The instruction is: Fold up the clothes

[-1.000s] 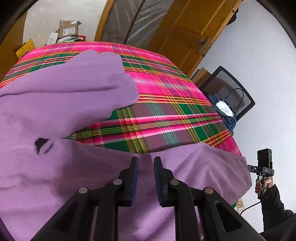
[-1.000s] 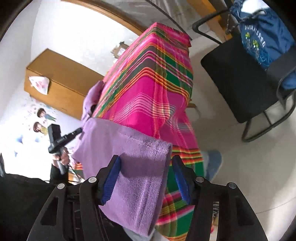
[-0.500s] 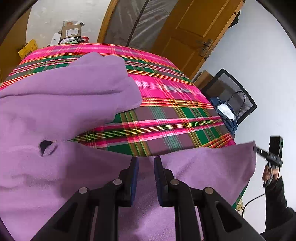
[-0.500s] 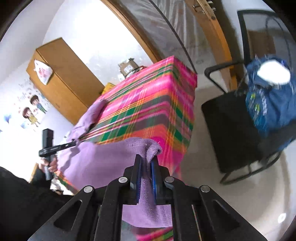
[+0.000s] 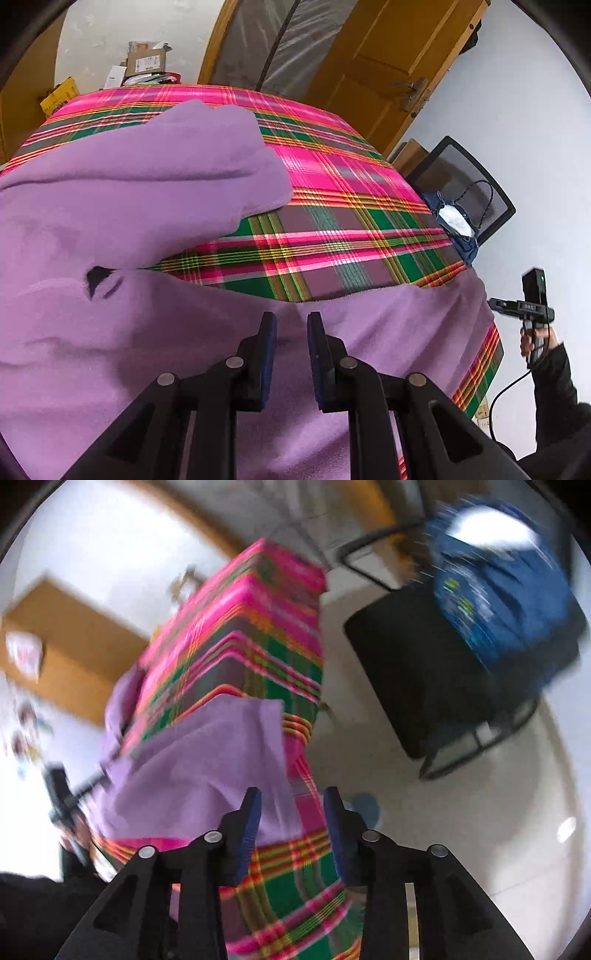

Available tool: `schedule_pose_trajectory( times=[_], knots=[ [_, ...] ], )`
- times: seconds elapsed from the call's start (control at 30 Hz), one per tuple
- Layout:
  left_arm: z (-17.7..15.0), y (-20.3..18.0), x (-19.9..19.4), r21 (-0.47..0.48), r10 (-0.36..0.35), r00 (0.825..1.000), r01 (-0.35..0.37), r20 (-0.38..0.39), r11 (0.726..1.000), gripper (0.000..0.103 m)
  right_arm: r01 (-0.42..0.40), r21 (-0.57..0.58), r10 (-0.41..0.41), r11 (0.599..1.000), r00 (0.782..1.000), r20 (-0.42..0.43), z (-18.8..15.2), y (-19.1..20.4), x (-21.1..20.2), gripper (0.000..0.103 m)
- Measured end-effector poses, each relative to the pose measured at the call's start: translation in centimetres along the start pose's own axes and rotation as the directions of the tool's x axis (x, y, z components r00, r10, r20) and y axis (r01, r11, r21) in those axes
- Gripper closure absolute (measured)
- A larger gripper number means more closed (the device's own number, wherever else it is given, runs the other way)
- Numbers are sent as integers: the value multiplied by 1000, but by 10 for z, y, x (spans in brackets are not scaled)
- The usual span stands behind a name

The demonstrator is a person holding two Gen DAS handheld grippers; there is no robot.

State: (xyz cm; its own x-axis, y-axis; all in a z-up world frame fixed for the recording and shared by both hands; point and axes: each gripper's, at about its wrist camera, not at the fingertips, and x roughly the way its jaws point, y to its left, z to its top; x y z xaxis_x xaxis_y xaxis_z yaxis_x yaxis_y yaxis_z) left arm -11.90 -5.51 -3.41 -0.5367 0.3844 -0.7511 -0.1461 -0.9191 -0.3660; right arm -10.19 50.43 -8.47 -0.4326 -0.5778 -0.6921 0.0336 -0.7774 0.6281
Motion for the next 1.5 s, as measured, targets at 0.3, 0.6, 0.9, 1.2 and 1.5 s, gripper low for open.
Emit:
schedule_pose_trajectory(
  times=[0.3, 0.6, 0.9, 1.2, 1.5],
  knots=[
    [3, -23, 14, 48, -42, 999, 43, -31, 998, 86, -415, 394, 336, 820, 907, 255, -76, -54, 18, 46],
    [-3, -27, 8, 40, -28, 999, 29, -20, 999, 86, -470, 374, 392, 799, 880, 267, -54, -27, 55, 63],
    [-6, -36, 10, 70, -40, 999, 42, -35, 997, 86, -297, 244, 202, 923, 915, 348, -43, 19, -9, 100],
    [-12, -38, 18, 93, -57, 996, 63, -71, 994, 86, -140, 348, 23, 927, 947, 320, -66, 1, -31, 100],
    [-8, -11, -1, 73, 5, 1000, -5, -8, 997, 86, 130, 445, -265, 886, 930, 256, -73, -14, -43, 87]
  ],
)
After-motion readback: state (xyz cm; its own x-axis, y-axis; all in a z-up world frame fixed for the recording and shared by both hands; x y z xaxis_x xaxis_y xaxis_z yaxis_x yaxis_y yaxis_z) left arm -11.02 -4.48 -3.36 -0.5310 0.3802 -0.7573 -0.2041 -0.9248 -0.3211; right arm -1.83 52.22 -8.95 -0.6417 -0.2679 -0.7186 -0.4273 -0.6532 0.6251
